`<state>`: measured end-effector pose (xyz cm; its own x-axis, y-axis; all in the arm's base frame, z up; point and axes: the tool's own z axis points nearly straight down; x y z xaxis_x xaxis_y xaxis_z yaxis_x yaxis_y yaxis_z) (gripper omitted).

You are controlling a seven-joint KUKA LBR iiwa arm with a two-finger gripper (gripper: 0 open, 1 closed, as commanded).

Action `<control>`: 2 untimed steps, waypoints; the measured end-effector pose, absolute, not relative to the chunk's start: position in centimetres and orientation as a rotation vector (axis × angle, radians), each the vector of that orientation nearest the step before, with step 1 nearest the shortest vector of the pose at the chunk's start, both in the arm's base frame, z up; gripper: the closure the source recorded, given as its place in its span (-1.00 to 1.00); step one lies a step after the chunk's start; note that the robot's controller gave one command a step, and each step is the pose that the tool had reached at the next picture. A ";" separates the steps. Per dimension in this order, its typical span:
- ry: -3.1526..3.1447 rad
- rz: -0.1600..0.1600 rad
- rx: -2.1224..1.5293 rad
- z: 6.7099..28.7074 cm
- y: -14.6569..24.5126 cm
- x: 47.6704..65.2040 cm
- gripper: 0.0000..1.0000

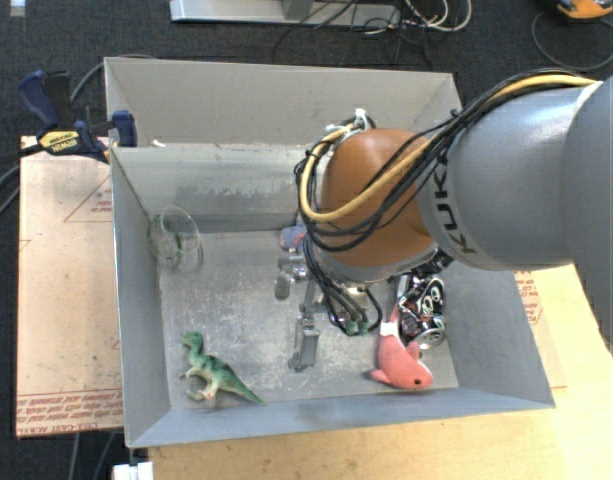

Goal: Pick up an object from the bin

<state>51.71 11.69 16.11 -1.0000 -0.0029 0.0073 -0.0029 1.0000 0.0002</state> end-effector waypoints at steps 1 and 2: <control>-3.142 -0.002 -0.001 16.6 11.6 51.9 -1.00; -3.138 -0.006 -0.152 7.1 19.3 48.9 -1.00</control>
Offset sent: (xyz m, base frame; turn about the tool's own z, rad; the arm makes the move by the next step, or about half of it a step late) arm -0.0297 0.0752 -0.0911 0.0995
